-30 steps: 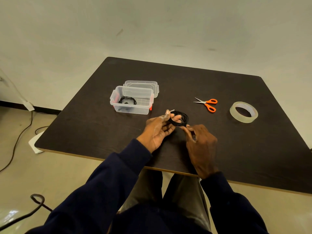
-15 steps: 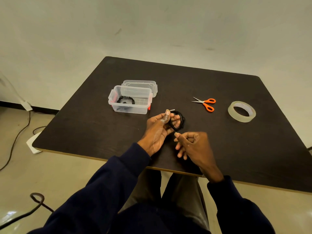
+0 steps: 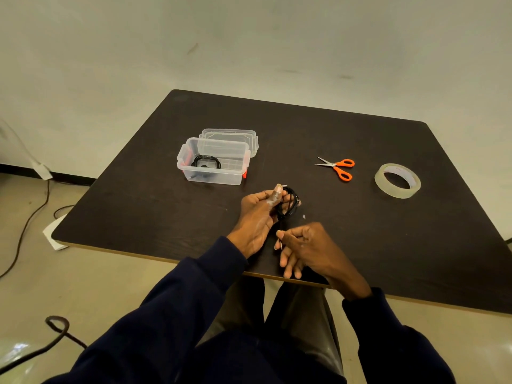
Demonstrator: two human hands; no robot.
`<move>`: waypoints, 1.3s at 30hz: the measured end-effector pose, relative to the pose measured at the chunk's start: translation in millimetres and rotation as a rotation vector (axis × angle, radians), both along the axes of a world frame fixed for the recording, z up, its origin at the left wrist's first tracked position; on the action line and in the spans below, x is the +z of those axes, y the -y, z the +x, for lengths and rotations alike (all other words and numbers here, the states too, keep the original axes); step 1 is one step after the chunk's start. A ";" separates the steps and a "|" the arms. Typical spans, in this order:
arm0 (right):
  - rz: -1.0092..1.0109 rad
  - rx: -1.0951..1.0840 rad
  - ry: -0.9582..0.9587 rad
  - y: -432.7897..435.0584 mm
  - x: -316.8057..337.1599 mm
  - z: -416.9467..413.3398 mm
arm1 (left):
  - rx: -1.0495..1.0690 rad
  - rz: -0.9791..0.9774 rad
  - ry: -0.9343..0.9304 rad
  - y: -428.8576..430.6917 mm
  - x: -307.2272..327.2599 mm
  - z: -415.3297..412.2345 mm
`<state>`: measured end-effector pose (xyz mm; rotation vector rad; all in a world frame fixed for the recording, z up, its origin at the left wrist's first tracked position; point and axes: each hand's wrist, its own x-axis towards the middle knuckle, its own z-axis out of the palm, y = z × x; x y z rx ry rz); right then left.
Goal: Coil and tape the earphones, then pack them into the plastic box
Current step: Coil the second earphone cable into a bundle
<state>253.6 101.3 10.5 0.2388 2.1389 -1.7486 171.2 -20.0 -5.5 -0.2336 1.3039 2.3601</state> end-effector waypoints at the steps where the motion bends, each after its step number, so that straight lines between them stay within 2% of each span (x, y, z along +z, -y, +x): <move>1: 0.019 0.012 0.014 -3.7 2.0 -1.9 | -0.020 -0.030 -0.030 1.4 0.3 -0.1; 6: 0.132 -0.011 -0.018 -23.1 6.5 -8.4 | -0.149 -0.110 -0.109 10.5 6.8 -2.8; 11: 0.325 -0.180 -0.212 -39.2 5.2 -15.9 | -0.202 -0.131 -0.114 12.6 8.5 -5.5; 15: 0.279 -0.243 -0.380 -46.6 7.0 -21.3 | -0.212 -0.136 -0.105 13.3 7.5 -7.9; 17: 0.122 -0.198 -0.424 -46.2 9.4 -25.8 | -0.231 -0.121 -0.117 14.1 8.9 -9.2; 19: -0.045 -0.114 -0.422 -44.2 10.4 -30.9 | -0.256 -0.104 -0.131 15.7 12.5 -10.4; 21: -0.115 -0.051 -0.416 -41.7 11.8 -34.7 | -0.296 -0.103 -0.148 17.8 17.2 -11.6; 25: -0.051 -0.021 -0.453 -39.6 17.6 -41.1 | -0.305 -0.099 -0.148 21.9 22.4 -12.8; 29: -0.095 -0.028 -0.332 -41.1 17.0 -41.8 | -0.217 -0.074 -0.090 23.9 14.9 -13.8; 39: -0.033 -0.067 -0.217 -43.3 11.2 -45.3 | -0.194 -0.296 -0.148 21.4 15.0 -4.8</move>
